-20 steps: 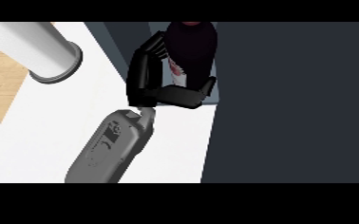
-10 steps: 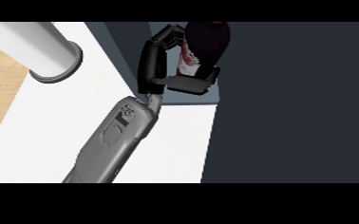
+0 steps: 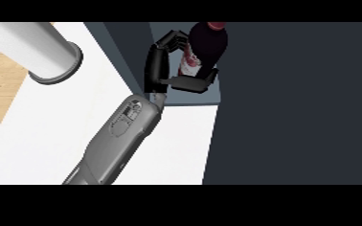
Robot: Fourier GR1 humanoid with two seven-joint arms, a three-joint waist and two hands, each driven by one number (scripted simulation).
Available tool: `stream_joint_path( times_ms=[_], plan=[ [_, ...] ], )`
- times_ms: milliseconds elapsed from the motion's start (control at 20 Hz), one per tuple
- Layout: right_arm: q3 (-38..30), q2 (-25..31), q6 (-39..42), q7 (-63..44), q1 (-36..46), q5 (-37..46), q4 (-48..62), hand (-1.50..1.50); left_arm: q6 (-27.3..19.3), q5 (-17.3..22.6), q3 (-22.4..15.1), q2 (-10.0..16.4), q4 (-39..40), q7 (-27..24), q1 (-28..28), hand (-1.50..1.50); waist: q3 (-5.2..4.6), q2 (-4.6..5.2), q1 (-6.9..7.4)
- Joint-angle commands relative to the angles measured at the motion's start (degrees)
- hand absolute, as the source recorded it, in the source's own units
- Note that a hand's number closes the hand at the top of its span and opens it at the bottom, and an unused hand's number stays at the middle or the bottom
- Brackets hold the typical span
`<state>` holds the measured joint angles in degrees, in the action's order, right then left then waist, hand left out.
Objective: Pick up the wine, place it into the cabinet and close the cabinet
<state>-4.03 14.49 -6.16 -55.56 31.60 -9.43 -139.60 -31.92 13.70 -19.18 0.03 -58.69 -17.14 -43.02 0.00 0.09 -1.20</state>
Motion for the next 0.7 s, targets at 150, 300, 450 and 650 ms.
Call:
stream_joint_path(
  times_ms=[150,300,450,650],
  plan=[
    [-0.9,-0.6,1.1,-0.1,-2.6,-4.7,-4.1,-1.50,0.2,4.7,0.7,0.0,9.1,-6.7,-3.0,1.50,0.00,0.07,-0.07],
    [-4.2,1.4,1.9,-2.7,-2.2,-7.4,-5.8,-1.50,-1.4,7.4,-2.6,0.0,10.7,-8.2,-0.6,1.50,0.01,-0.03,-0.36],
    [-0.2,-1.7,0.8,0.6,-1.2,-4.5,-2.8,-1.50,-0.3,8.4,-4.3,0.0,13.9,-10.2,-0.6,1.50,-0.01,0.12,-0.24],
    [0.5,-1.2,-1.8,-4.4,1.8,-3.1,-5.6,-1.50,0.3,5.9,-1.9,0.4,20.0,-9.9,-4.5,1.50,-0.03,-0.03,-0.12]
  ],
)
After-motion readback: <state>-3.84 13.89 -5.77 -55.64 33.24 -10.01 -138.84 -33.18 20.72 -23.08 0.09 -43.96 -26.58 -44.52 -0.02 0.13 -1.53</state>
